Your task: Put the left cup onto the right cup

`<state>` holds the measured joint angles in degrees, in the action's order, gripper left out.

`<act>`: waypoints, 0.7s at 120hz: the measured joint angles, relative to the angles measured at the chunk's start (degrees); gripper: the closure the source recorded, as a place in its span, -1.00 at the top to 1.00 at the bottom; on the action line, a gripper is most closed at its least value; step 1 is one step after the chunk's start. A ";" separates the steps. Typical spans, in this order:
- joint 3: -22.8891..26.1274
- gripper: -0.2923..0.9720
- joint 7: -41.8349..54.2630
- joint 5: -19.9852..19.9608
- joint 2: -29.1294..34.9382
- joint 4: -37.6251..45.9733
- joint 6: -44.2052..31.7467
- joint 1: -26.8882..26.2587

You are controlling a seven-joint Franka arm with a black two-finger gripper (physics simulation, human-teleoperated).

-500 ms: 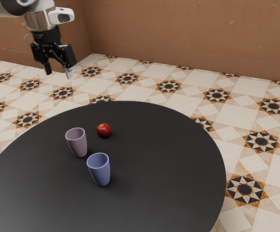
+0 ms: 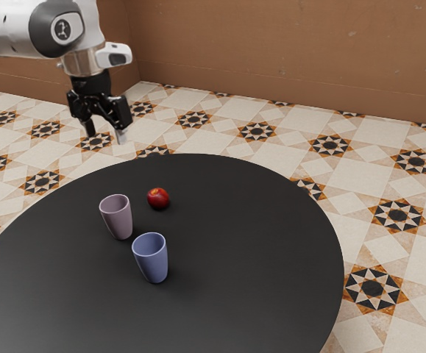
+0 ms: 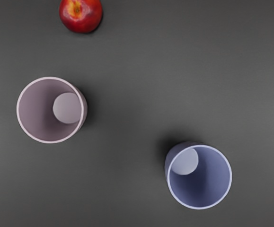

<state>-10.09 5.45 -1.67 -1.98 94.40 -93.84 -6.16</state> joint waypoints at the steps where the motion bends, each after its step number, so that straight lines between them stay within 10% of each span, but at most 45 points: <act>1: 0.00 0.50 0.03 0.00 -0.08 0.28 -0.28 0.04; 84: -0.81 0.50 3.44 0.05 -3.62 15.16 -18.94 4.37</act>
<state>-10.90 8.90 -1.61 -5.59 109.56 -112.78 -1.79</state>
